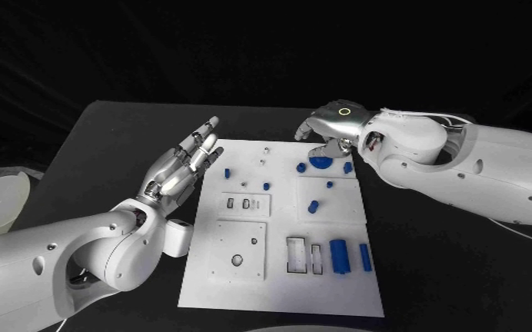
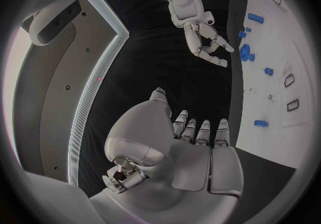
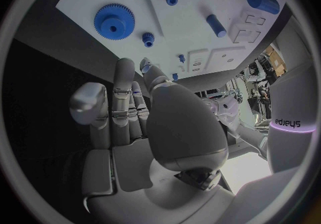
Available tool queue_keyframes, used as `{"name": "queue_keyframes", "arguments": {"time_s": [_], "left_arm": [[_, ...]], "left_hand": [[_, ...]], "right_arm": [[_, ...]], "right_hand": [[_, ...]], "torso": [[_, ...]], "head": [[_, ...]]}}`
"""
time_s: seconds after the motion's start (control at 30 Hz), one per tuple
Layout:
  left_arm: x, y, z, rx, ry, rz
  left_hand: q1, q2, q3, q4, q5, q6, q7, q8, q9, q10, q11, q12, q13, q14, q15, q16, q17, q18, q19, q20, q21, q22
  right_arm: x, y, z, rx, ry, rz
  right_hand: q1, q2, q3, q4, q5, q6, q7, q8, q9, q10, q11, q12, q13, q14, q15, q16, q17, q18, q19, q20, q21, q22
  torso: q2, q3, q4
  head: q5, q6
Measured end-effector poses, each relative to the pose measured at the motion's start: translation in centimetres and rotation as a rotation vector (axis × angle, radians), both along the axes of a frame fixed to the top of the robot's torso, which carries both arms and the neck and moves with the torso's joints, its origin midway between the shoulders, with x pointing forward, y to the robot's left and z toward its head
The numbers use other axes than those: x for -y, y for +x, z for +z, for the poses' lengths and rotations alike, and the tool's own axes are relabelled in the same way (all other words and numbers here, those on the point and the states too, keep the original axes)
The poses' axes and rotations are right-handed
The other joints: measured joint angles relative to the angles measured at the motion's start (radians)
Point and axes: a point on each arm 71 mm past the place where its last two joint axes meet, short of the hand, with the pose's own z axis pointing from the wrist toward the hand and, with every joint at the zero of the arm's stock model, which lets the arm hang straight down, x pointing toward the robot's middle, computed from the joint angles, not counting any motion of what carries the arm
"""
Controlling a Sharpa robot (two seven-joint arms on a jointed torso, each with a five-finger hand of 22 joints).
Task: Assemble the parts on the task board
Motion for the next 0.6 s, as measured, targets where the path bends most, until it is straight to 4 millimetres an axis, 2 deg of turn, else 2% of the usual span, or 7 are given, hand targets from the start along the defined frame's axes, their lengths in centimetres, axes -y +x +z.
{"name": "queue_keyframes", "arguments": {"time_s": [0.13,0.23,0.33,0.43,0.57,0.6], "left_arm": [[0.0,0.0,0.0,-0.003,-0.003,0.001],[0.1,0.0,0.0,-0.005,-0.007,-0.003],[0.2,0.0,0.0,-0.007,-0.009,-0.007],[0.3,0.1,-0.1,-0.010,-0.012,-0.007],[0.2,0.2,-0.2,-0.016,-0.015,-0.006],[0.2,0.3,-0.3,-0.017,-0.016,-0.005]], "left_hand": [[0.004,0.004,0.000,0.000,0.004,0.000,0.000,0.000,0.000,0.000,0.000,0.000,0.000,-0.003,0.003,0.000,0.000,0.000,-0.003,0.003,0.000,0.000],[0.004,0.004,0.002,-0.002,0.008,0.004,0.004,0.000,0.000,0.000,0.007,0.000,0.000,-0.001,0.006,0.000,0.000,0.000,-0.001,0.006,0.000,0.000],[0.024,0.003,0.006,-0.005,0.028,0.007,0.007,0.000,0.000,0.002,0.013,0.000,0.000,-0.001,0.011,0.000,0.000,0.000,-0.001,0.011,0.000,0.000],[0.049,-0.002,0.018,-0.004,0.063,0.009,0.009,0.000,0.000,0.000,0.018,0.000,0.000,0.000,0.022,0.000,0.000,0.000,0.002,0.018,0.000,0.000],[0.058,0.003,0.021,-0.001,0.071,0.008,0.008,0.000,0.000,0.000,0.018,0.000,0.001,0.000,0.035,0.000,0.000,0.000,0.005,0.027,0.000,0.002],[0.058,0.003,0.021,-0.002,0.075,0.004,0.004,0.000,0.000,0.000,0.018,0.000,0.001,0.000,0.036,0.000,0.000,0.000,0.005,0.027,0.000,0.003]], "right_arm": [[0.2,0.1,-0.4,0.004,-0.007,-0.006],[0.3,0.0,-0.9,0.000,-0.010,-0.010],[0.4,-0.1,-1.3,-0.006,-0.011,-0.012],[0.4,-0.2,-1.7,-0.013,-0.012,-0.013],[0.4,0.0,-2.2,-0.020,-0.010,-0.017],[0.3,0.0,-2.3,-0.021,-0.009,-0.017]], "right_hand": [[-0.006,-0.008,0.014,0.008,0.000,0.007,0.000,-0.006,0.001,0.014,0.003,0.000,0.002,0.000,0.000,0.012,0.008,0.000,-0.008,0.000,0.014,0.017],[-0.006,-0.015,0.022,0.008,0.006,0.010,-0.003,-0.010,0.002,0.017,0.000,-0.004,0.002,0.000,0.000,0.017,0.013,0.000,-0.008,0.000,0.025,0.034],[-0.005,-0.022,0.029,0.012,0.008,0.010,-0.004,-0.018,0.002,0.017,0.000,-0.012,0.002,0.000,0.000,0.022,0.017,0.000,-0.008,0.000,0.033,0.048],[-0.007,-0.025,0.037,0.014,0.012,0.002,-0.017,-0.022,0.001,0.023,0.005,-0.016,0.002,0.000,0.000,0.026,0.021,0.000,-0.008,0.000,0.037,0.054],[-0.003,-0.029,0.052,0.016,0.018,-0.004,-0.036,-0.029,0.001,0.027,0.009,-0.020,0.002,-0.004,0.004,0.030,0.025,0.000,-0.008,0.000,0.044,0.061],[-0.003,-0.029,0.052,0.016,0.022,-0.004,-0.036,-0.033,0.001,0.027,0.009,-0.020,0.002,-0.004,0.004,0.030,0.025,0.000,-0.010,0.002,0.044,0.061]], "torso": [[-0.006,-0.0012,-0.0003],[-0.010,-0.0019,-0.0003],[-0.014,-0.0023,0.0001],[-0.017,-0.0022,0.0001],[-0.021,-0.0022,-0.0004],[-0.021,-0.0022,-0.0008]], "head": [[-0.006,-0.005],[-0.009,-0.008],[-0.009,-0.012],[-0.008,-0.014],[-0.007,-0.015],[-0.008,-0.015]]}}
